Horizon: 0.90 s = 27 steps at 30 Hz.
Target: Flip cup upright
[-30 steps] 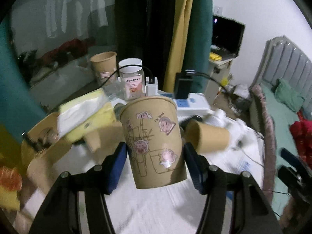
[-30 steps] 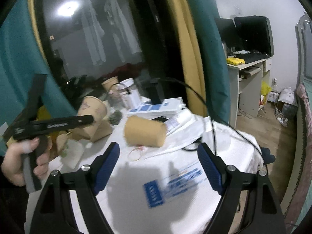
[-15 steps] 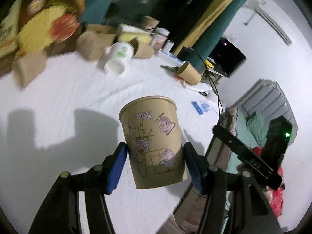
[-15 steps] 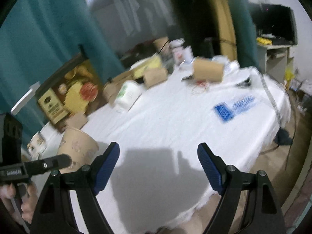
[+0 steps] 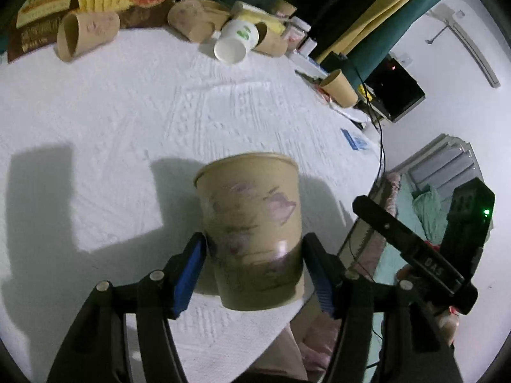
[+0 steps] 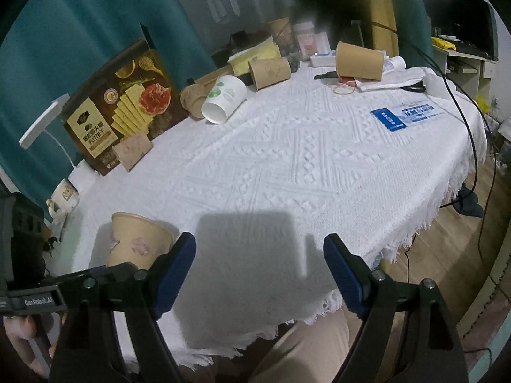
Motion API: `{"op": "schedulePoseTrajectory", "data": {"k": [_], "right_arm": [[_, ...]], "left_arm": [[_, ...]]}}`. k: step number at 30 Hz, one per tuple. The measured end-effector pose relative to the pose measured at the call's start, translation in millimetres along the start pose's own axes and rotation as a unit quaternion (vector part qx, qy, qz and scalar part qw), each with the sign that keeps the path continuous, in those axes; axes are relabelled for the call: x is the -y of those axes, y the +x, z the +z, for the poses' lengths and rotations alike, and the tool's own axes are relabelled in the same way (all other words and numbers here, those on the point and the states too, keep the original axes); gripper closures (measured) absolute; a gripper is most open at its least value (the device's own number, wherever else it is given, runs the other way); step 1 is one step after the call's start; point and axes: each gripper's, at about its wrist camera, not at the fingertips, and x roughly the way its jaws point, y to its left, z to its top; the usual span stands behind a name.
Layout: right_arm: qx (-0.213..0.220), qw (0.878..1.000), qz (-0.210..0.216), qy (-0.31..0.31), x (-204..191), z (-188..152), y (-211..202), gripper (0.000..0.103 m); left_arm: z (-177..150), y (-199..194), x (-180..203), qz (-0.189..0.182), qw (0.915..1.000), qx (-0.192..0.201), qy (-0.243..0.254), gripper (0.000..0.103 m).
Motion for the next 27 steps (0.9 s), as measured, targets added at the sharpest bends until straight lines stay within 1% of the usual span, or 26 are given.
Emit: {"op": "schedulePoseTrajectory", "data": {"k": [3, 4, 6, 7, 9, 11, 12, 13, 15, 17, 21, 24, 27], "right_arm": [[-0.012, 1.0, -0.005, -0.003, -1.7, 1.4, 5.1, 0.023], [-0.015, 1.0, -0.006, -0.006, -3.6, 2.1, 5.8, 0.023], [-0.018, 1.0, -0.002, -0.015, -8.5, 4.4, 6.3, 0.023], [-0.025, 1.0, 0.008, -0.016, -11.5, 6.9, 7.1, 0.023], [-0.045, 0.998, 0.044, -0.008, -15.8, 11.6, 9.6, 0.023], [-0.087, 0.989, 0.119, 0.015, -22.0, 17.3, 17.7, 0.023], [-0.103, 0.985, 0.14, 0.02, -26.1, 19.7, 21.7, 0.023], [-0.126, 0.979, 0.158, 0.02, -33.9, 23.2, 27.7, 0.023], [-0.155, 0.973, 0.171, 0.009, -50.1, 28.8, 38.6, 0.023], [-0.175, 0.969, 0.173, -0.006, -66.7, 32.9, 48.9, 0.023], [-0.2, 0.966, 0.156, -0.05, -93.9, 37.7, 67.1, 0.023], [-0.222, 0.962, 0.142, -0.066, -107.6, 38.5, 82.5, 0.023], [-0.243, 0.959, 0.129, -0.067, -112.8, 39.0, 99.2, 0.023]], "left_arm": [[-2.1, 0.2, -2.8, -0.023, 0.9997, -0.001, -0.009, 0.024], [-3.3, -1.5, -3.8, -0.027, 0.9996, 0.002, -0.011, 0.022], [-4.7, -8.0, -5.3, -0.036, 0.9992, 0.007, -0.015, 0.022], [-5.2, -12.6, -5.8, -0.04, 0.999, 0.012, -0.015, 0.022], [-6.5, -27.7, -6.9, -0.046, 0.9984, 0.03, -0.01, 0.022], [-9.1, -45.9, -9.7, -0.05, 0.9972, 0.056, -0.003, 0.022], [-12.0, -57.3, -14.4, -0.048, 0.9963, 0.071, -0.001, 0.022], [-14.0, -65.2, -18.3, -0.042, 0.9958, 0.082, 0.0, 0.022], [-20.5, -83.7, -28.4, -0.018, 0.9941, 0.107, 0.004, 0.022], [-25.9, -97.3, -36.6, 0.007, 0.9922, 0.124, 0.008, 0.022], [-37.8, -125.4, -55.2, 0.057, 0.9857, 0.158, 0.017, 0.022], [-43.6, -137.6, -69.5, 0.091, 0.9812, 0.169, 0.02, 0.022], [-46.2, -139.5, -80.8, 0.105, 0.9797, 0.169, 0.017, 0.022]]}}
